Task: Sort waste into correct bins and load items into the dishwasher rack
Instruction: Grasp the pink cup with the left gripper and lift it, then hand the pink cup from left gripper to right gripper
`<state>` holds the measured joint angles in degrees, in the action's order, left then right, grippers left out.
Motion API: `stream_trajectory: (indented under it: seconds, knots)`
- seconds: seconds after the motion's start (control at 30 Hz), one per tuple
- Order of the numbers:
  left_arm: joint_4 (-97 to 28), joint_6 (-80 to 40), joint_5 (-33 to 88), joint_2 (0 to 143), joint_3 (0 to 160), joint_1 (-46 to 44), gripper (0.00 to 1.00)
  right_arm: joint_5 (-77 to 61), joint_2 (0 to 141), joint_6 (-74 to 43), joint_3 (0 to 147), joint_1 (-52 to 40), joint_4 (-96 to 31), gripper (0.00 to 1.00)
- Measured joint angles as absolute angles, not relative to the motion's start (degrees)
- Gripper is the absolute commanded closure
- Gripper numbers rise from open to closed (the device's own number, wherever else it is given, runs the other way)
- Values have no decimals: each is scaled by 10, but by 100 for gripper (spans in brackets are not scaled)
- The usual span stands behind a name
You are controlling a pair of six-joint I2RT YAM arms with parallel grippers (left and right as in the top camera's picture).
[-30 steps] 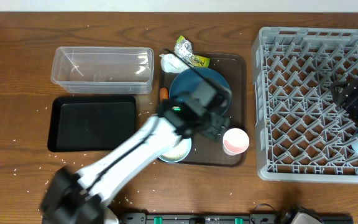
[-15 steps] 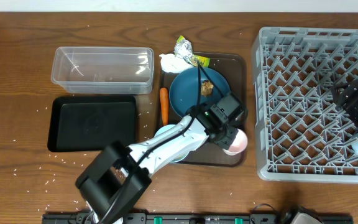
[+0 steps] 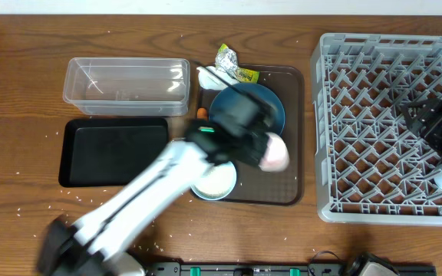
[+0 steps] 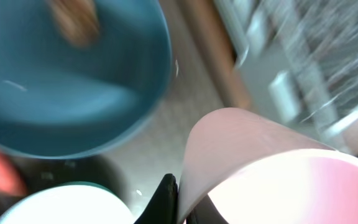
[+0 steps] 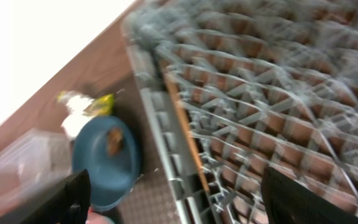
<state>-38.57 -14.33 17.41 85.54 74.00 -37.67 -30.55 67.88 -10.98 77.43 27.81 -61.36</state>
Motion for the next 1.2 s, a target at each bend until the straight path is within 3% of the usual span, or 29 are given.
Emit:
stream_trajectory:
  seconds: [0.13,0.27,0.53,0.8,0.93,1.2]
  knots:
    - [-344,-136,328,768,756,-237,94,-411,679,-40,774,224,-603,18]
    - [-318,-140,488,752,759,-163,94,-488,679,6,774,150,-585,16]
    - [-292,-150,719,765,759,-139,94,-666,679,144,774,-6,-506,10]
    - [-288,-153,811,765,759,-139,93,-715,679,174,774,-112,-426,11]
    - [-280,-152,831,765,759,-139,94,-719,680,175,774,-140,-409,17]
    - [-267,-152,841,765,759,-139,94,-707,704,166,774,-171,-403,41]
